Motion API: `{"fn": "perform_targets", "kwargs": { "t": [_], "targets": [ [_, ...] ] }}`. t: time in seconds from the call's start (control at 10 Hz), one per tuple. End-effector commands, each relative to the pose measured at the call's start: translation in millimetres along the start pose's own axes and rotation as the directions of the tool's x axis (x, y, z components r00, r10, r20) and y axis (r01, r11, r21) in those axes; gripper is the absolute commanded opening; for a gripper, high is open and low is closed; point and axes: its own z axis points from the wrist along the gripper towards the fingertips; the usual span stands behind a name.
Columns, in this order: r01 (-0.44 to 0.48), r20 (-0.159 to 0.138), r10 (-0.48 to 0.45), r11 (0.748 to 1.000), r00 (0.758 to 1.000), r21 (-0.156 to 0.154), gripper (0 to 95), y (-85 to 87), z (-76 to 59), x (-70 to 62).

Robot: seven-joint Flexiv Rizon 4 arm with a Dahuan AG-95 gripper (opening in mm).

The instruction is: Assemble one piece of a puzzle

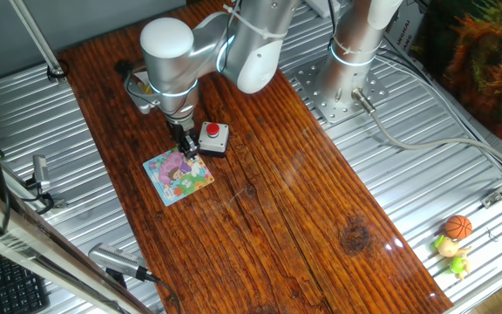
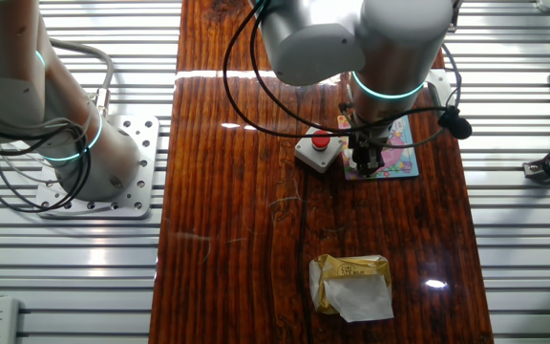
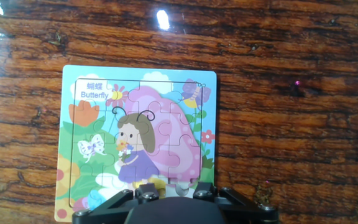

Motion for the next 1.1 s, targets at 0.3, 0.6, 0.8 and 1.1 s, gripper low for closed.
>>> {"fn": "perform_targets", "kwargs": {
  "t": [0.3,0.6,0.8,1.1],
  "targets": [
    [-0.001,0.001,0.001,1.0,1.0,-0.001,0.0,0.2,1.7,-0.7],
    [-0.002,0.004,0.002,1.0,1.0,-0.001,0.0,0.1,3.7,-1.1],
    [-0.003,0.004,0.003,1.0,1.0,-0.001,0.0,0.2,3.8,-1.6],
    [-0.003,0.005,0.003,1.0,1.0,-0.001,0.0,0.1,4.1,-1.7]
  ]
}}
